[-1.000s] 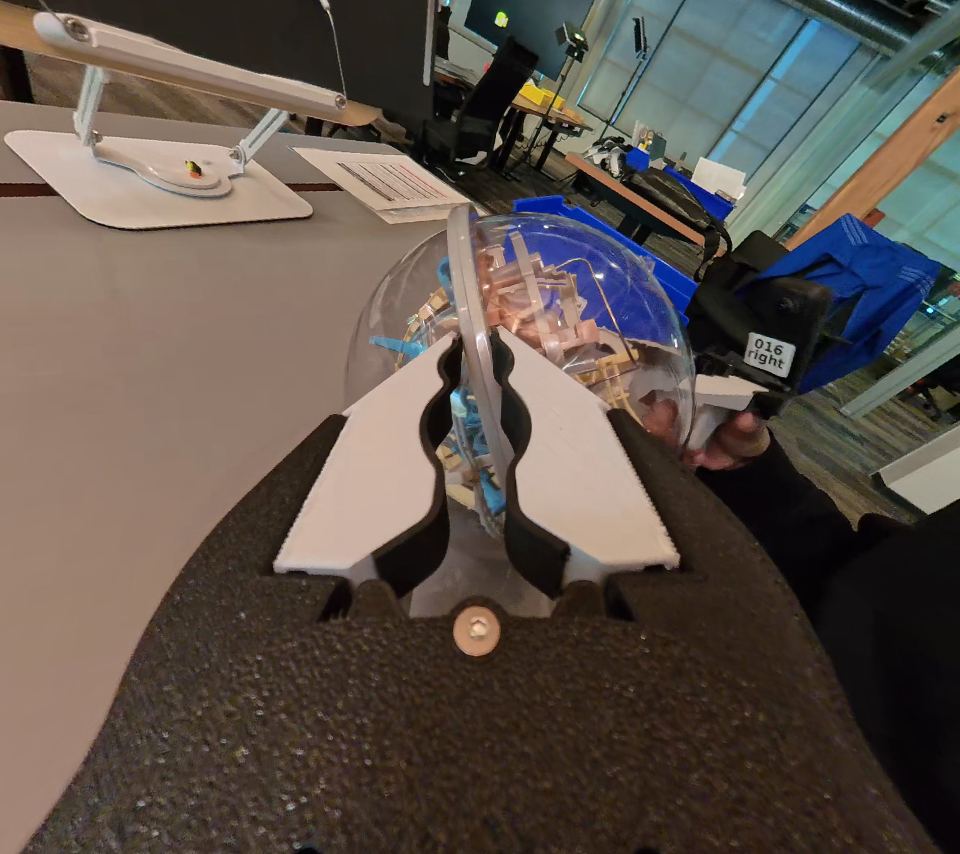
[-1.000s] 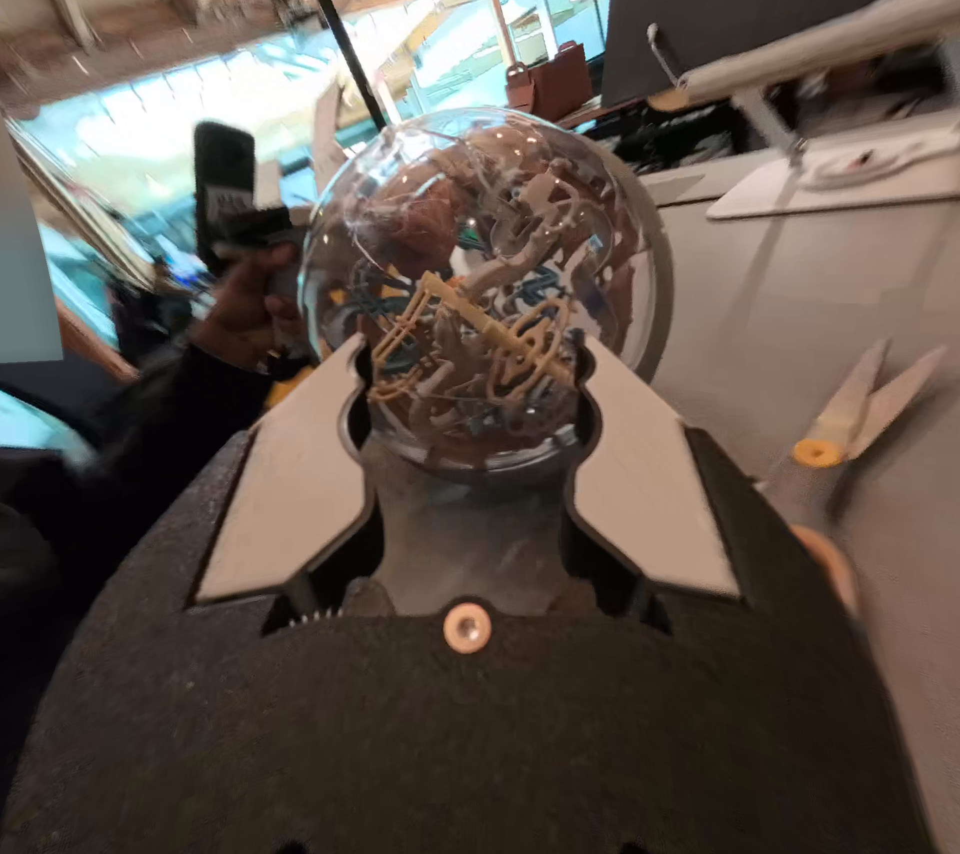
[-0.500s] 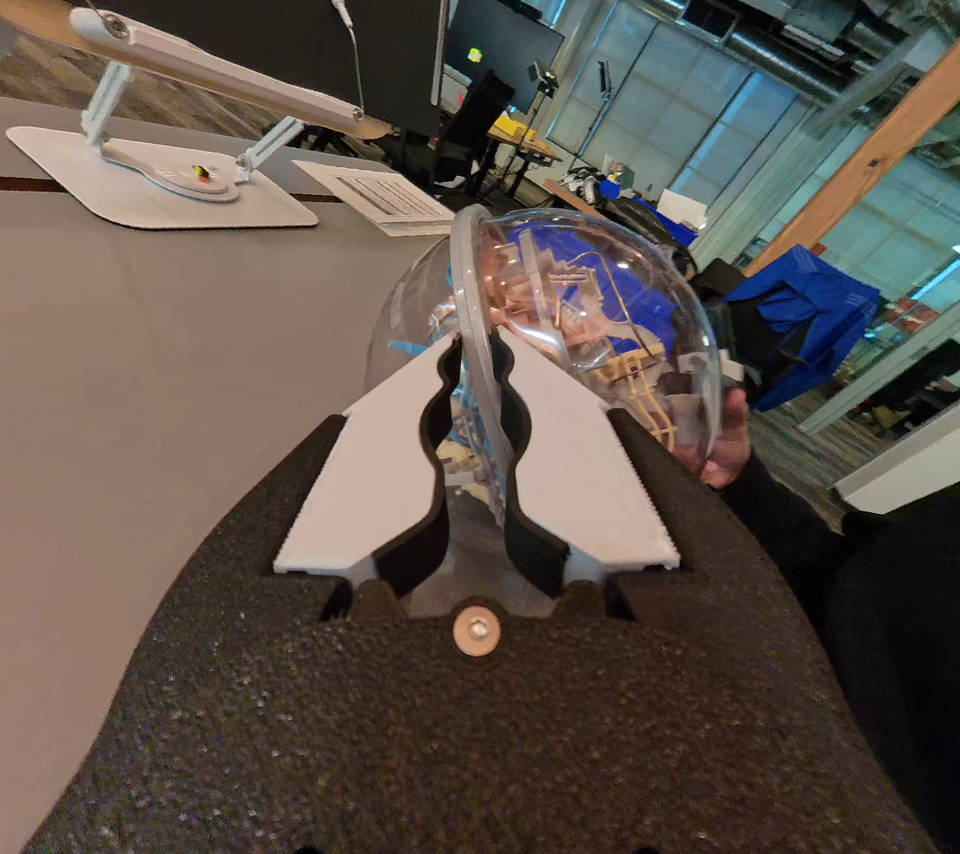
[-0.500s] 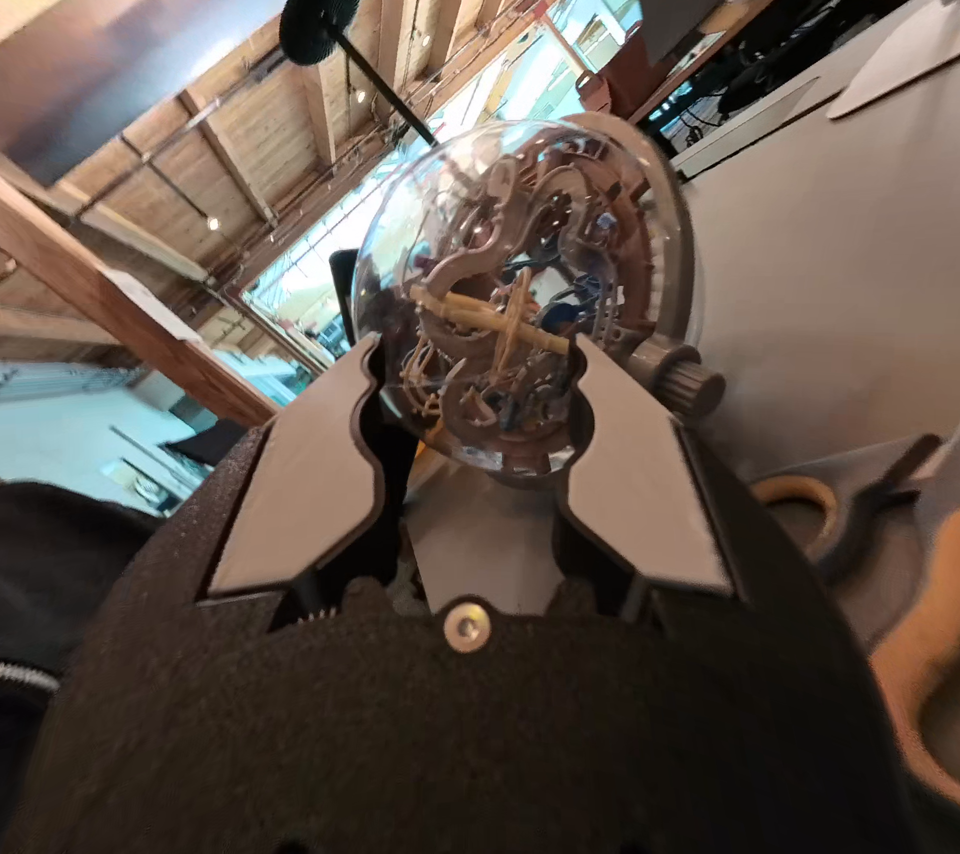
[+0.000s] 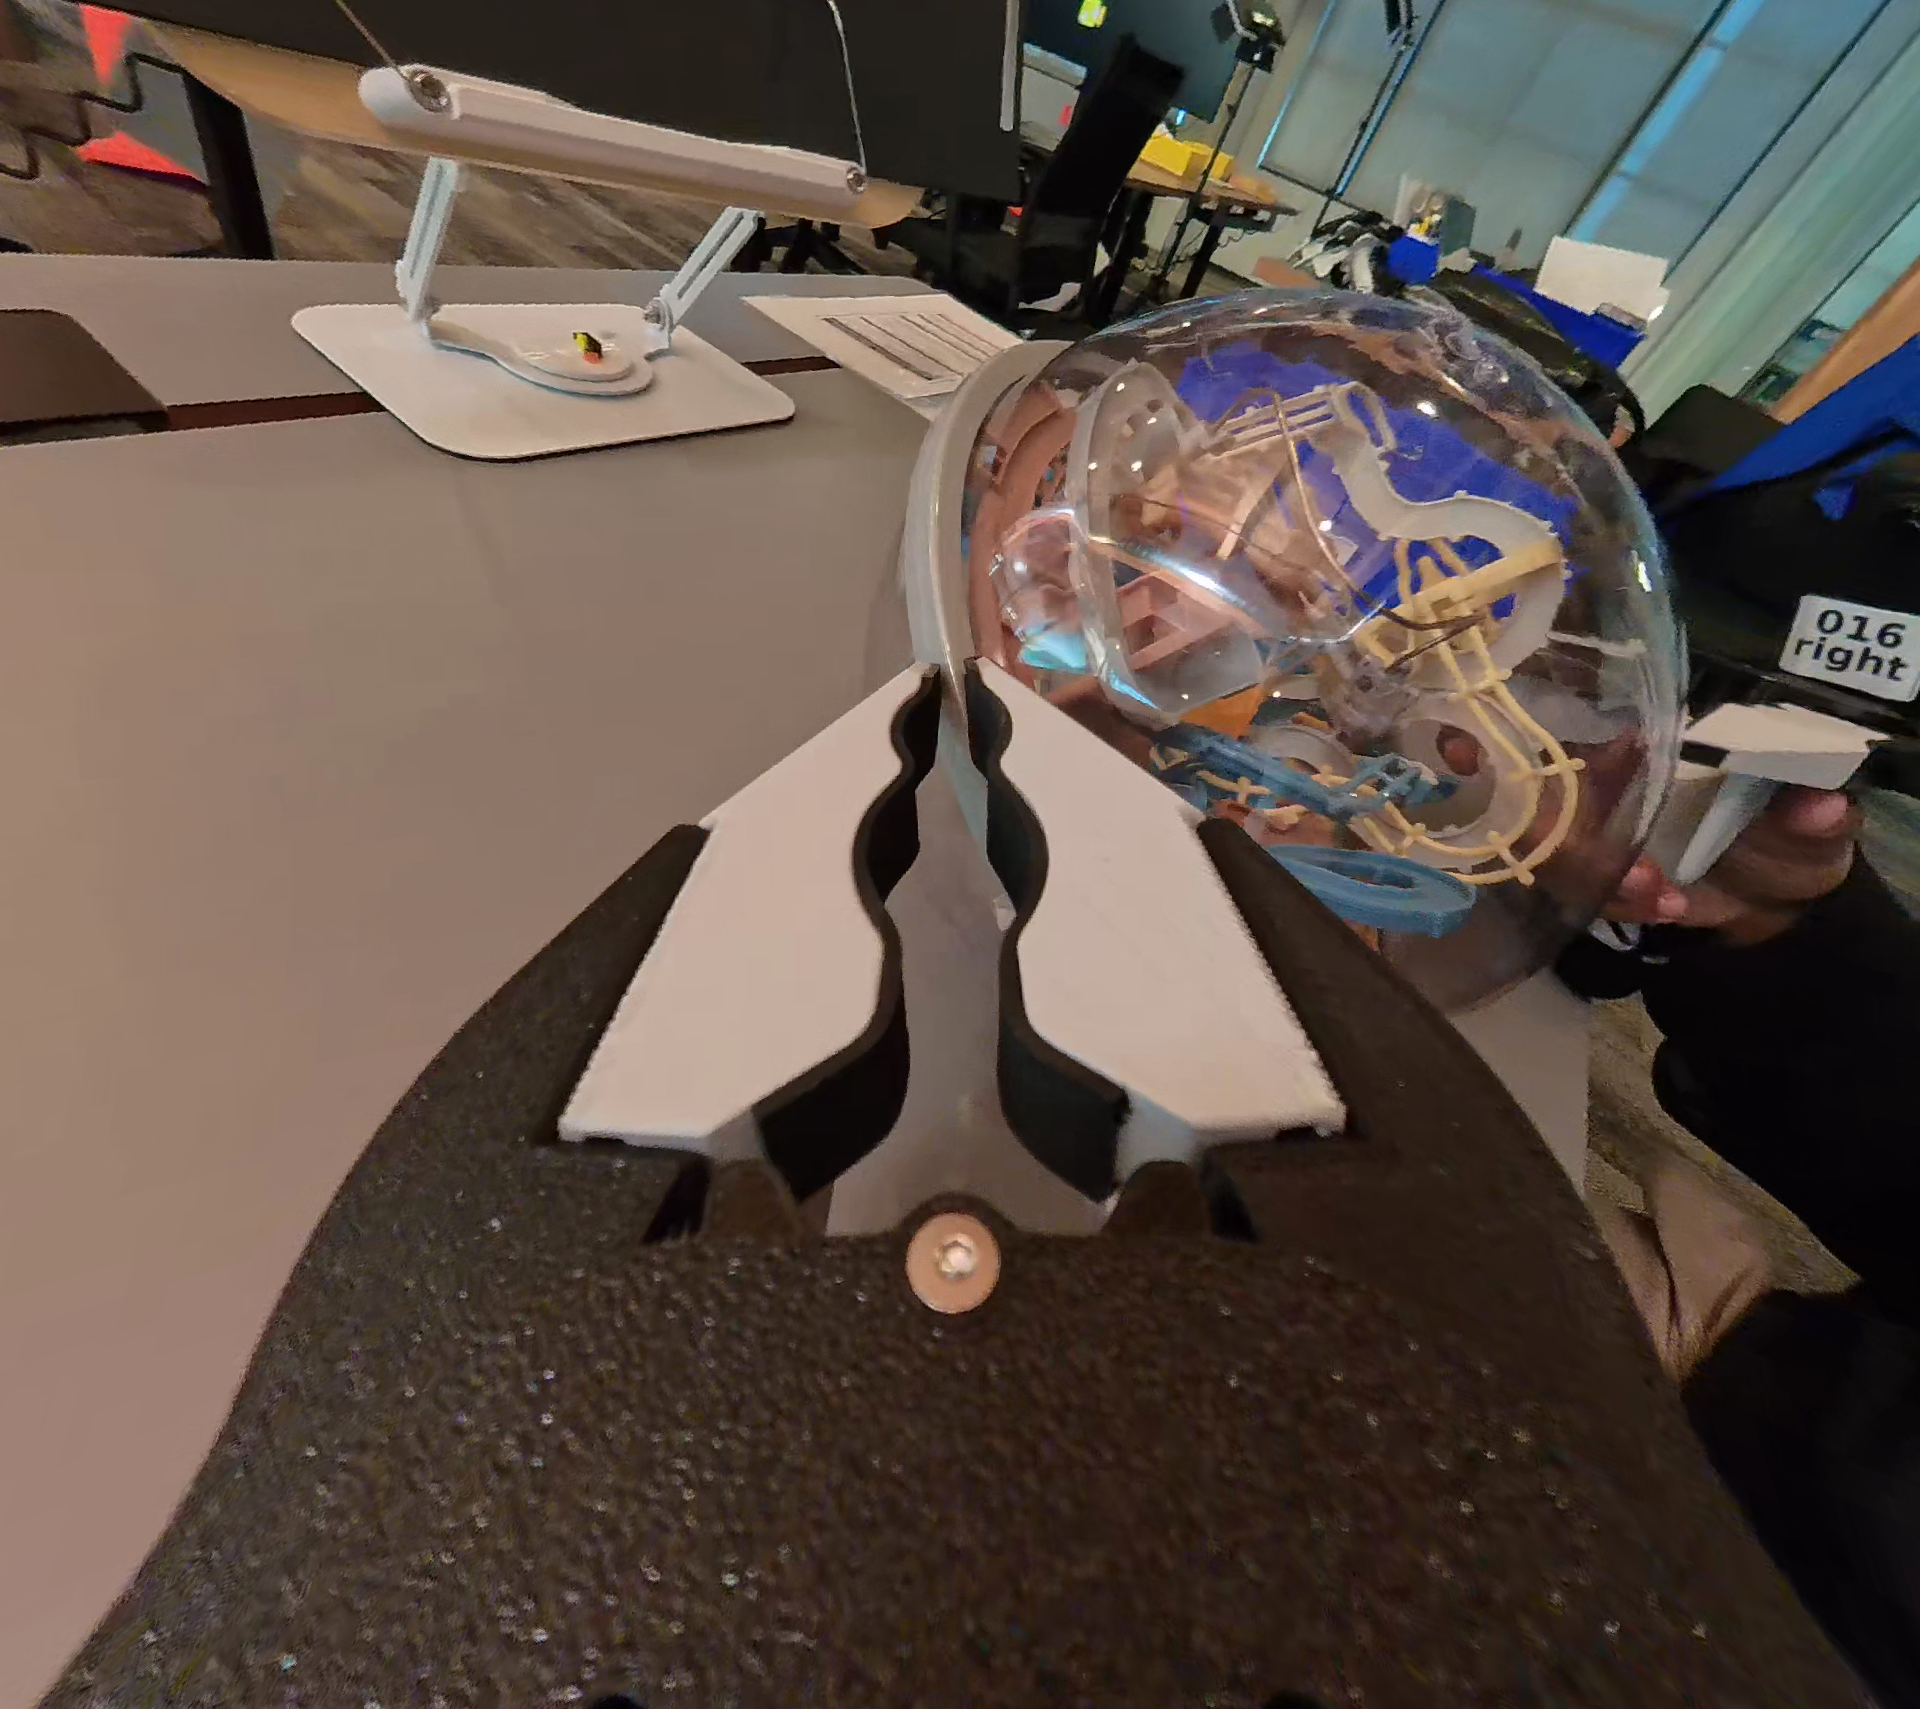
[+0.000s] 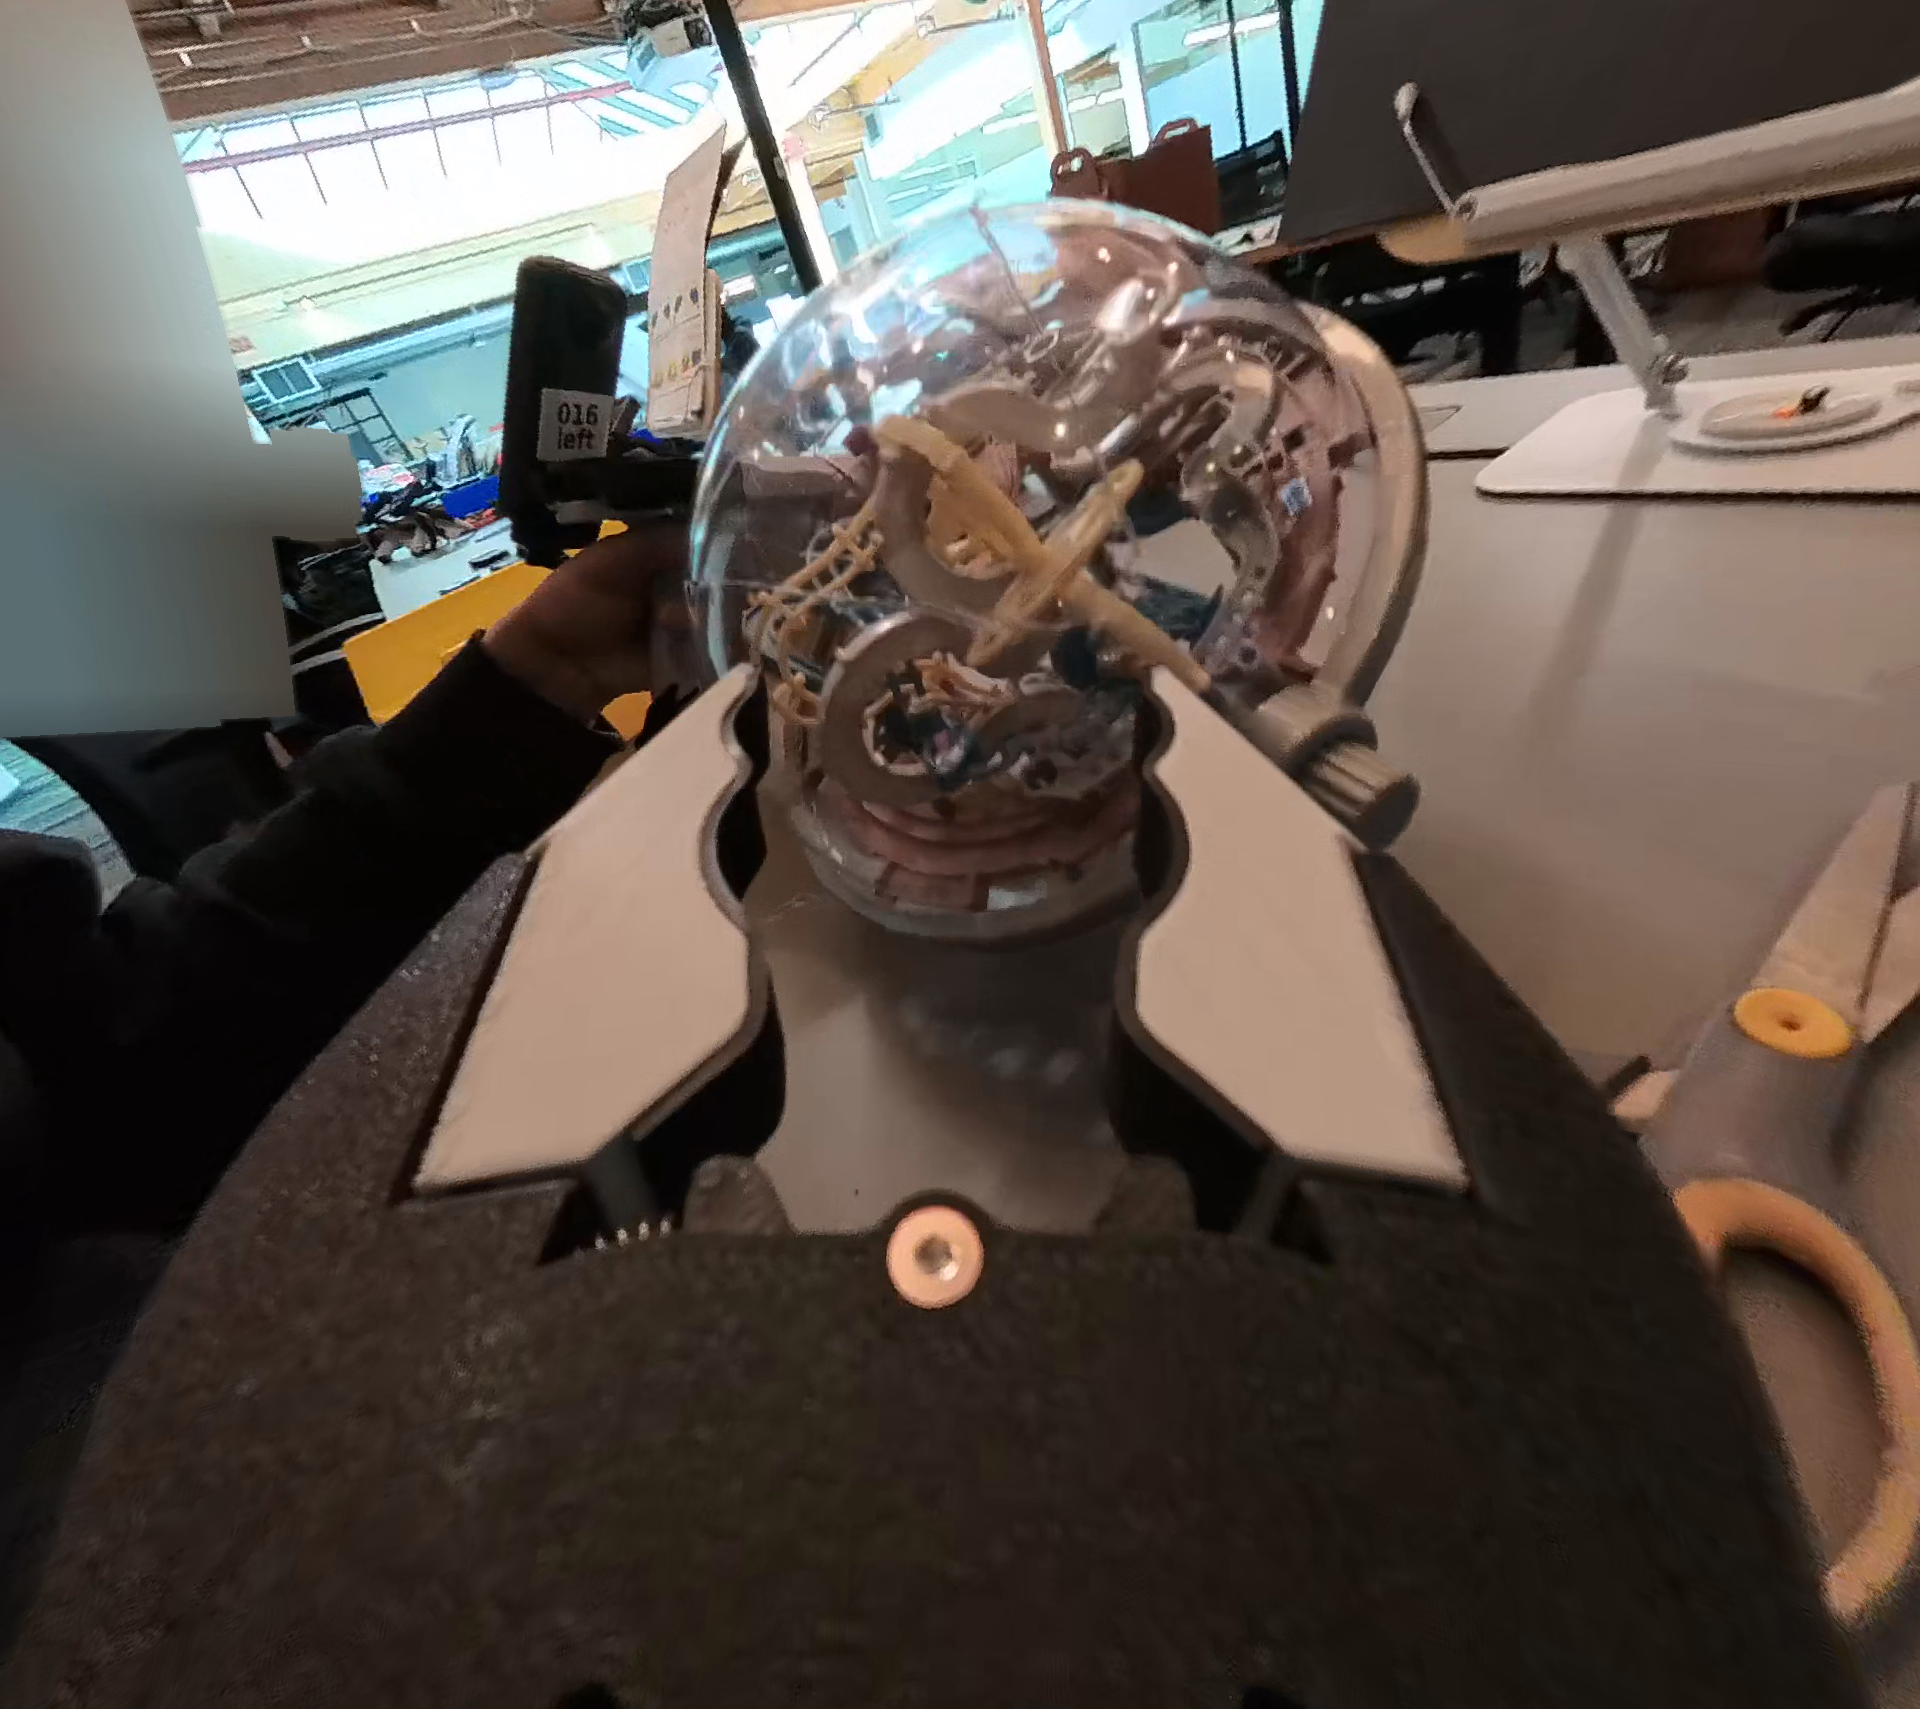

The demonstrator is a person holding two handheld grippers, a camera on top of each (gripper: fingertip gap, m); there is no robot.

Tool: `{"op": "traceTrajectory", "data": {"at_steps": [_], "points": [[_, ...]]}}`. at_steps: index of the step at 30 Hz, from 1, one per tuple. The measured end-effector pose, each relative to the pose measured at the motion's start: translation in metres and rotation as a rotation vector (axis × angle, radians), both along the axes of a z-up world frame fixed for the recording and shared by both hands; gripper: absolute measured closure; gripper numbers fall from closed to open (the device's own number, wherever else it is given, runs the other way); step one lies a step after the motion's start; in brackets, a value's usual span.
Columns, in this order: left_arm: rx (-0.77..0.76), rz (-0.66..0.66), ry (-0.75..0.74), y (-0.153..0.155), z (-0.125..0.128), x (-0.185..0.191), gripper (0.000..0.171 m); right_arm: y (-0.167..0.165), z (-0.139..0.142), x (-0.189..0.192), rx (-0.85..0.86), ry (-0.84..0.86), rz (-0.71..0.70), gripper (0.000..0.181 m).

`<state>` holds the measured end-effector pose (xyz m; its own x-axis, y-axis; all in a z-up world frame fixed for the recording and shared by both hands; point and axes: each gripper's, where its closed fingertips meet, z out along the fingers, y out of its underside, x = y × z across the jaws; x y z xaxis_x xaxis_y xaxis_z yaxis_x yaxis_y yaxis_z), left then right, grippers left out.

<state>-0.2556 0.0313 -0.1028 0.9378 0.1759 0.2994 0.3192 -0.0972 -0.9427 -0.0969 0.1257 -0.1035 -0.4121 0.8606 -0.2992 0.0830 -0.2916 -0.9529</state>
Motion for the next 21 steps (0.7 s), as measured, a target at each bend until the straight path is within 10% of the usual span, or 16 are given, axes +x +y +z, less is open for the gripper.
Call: {"op": "traceTrajectory", "data": {"at_steps": [13,21], "points": [[0.006,-0.035,0.034,0.001,0.008,0.012,0.171,-0.001,-0.001,0.001,0.182,0.010,-0.076,0.106],[-0.074,0.021,0.139,0.007,0.005,0.016,0.171,0.009,0.015,0.006,-0.149,-0.011,-0.012,0.114]]}}
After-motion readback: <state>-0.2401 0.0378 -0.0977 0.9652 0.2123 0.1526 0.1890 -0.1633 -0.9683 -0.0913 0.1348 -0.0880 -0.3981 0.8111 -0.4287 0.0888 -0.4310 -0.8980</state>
